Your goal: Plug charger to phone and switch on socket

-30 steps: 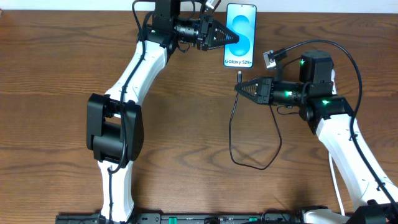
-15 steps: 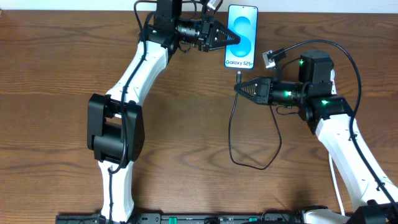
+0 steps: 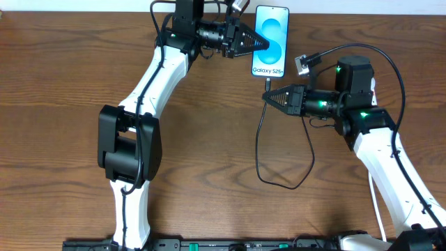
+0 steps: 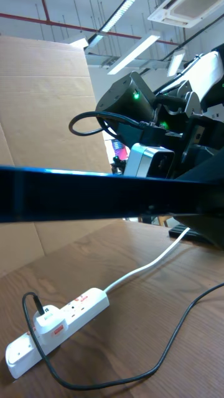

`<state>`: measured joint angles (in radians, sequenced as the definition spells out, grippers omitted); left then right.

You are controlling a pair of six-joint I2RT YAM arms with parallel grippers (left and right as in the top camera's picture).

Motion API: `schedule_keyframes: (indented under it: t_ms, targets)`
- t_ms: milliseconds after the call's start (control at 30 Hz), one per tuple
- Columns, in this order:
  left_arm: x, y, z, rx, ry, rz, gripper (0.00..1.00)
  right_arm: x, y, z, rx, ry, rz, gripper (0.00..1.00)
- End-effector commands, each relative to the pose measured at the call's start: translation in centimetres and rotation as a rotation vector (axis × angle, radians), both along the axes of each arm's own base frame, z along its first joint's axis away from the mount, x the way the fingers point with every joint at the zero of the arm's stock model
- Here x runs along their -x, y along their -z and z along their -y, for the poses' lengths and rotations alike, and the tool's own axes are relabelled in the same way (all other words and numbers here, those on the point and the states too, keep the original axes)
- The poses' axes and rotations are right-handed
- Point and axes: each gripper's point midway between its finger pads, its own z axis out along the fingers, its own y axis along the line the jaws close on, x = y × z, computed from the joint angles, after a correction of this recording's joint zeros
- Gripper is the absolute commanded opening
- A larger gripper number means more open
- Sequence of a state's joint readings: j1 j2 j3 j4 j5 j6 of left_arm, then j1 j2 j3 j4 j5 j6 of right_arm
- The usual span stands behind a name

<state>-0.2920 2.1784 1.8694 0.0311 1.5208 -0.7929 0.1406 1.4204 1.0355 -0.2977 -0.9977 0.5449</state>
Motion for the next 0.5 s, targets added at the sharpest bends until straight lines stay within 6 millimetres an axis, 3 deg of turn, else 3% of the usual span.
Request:
schedule_keyframes:
  t_ms: [0,467]
  targets:
    - [1.43,-3.66,-0.23,0.037,0.040,0.080,0.07,-0.25,-0.93,-0.30,-0.012,-0.007,0.012,0.01]
    - [1.88,-3.67,0.38,0.038,0.054,0.080,0.07,-0.27,-0.94,-0.28,-0.013,-0.005,0.009,0.01]
